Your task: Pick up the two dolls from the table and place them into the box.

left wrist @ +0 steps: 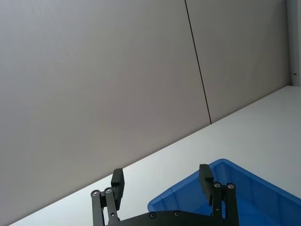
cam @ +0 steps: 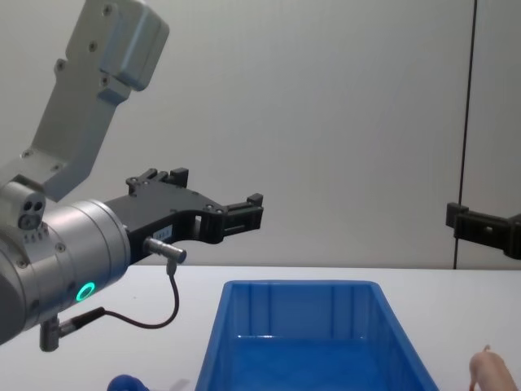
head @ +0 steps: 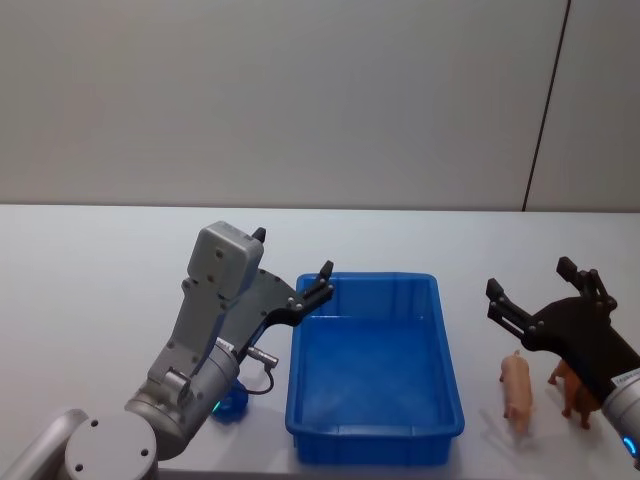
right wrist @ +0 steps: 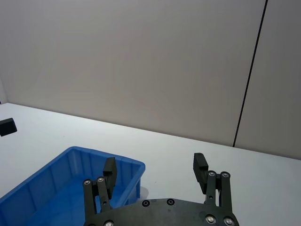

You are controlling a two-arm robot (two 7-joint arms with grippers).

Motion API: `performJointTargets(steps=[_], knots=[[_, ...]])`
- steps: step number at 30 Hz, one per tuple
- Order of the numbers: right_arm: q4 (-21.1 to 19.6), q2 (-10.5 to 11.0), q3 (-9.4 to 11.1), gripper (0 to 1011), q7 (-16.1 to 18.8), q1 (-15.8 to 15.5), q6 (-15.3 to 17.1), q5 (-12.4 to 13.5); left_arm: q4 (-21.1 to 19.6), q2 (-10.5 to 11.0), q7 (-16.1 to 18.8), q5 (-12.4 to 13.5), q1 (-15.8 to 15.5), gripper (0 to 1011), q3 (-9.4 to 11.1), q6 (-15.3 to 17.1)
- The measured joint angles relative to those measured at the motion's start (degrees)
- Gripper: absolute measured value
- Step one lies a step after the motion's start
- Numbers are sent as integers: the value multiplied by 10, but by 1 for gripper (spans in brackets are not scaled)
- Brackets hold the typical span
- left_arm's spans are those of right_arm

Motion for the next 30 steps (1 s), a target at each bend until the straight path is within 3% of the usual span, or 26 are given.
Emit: performJointTargets(steps=[30], knots=[[3, 1, 2, 1001, 1, 2, 0, 0, 0, 0, 0, 0, 0, 1001, 0, 0]])
